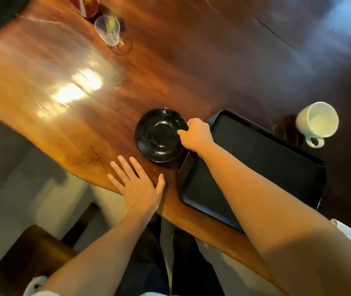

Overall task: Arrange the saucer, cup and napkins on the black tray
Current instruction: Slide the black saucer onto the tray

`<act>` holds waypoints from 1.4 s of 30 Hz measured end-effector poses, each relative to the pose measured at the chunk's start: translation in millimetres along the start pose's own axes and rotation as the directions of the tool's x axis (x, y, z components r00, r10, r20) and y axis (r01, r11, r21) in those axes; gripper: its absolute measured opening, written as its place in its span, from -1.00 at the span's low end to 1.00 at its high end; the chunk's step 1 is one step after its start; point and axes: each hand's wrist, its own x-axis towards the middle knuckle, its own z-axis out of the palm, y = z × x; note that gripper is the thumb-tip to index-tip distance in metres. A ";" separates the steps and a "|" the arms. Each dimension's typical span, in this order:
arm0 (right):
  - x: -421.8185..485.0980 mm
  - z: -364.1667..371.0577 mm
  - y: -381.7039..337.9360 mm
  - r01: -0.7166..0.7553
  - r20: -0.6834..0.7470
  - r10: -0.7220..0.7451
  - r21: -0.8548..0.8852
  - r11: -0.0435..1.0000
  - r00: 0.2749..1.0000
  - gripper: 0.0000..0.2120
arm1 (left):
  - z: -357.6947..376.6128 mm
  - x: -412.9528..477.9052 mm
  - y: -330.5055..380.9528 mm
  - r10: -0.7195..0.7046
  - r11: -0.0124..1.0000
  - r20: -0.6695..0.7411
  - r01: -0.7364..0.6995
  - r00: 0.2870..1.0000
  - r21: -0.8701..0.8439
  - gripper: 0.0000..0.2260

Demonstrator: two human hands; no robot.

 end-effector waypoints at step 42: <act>-66.8 -31.5 152.8 -0.300 0.160 0.512 0.933 0.202 0.844 -0.89 | -22.2 71.4 39.6 0.402 0.907 -0.059 -0.388 0.914 0.166 -0.29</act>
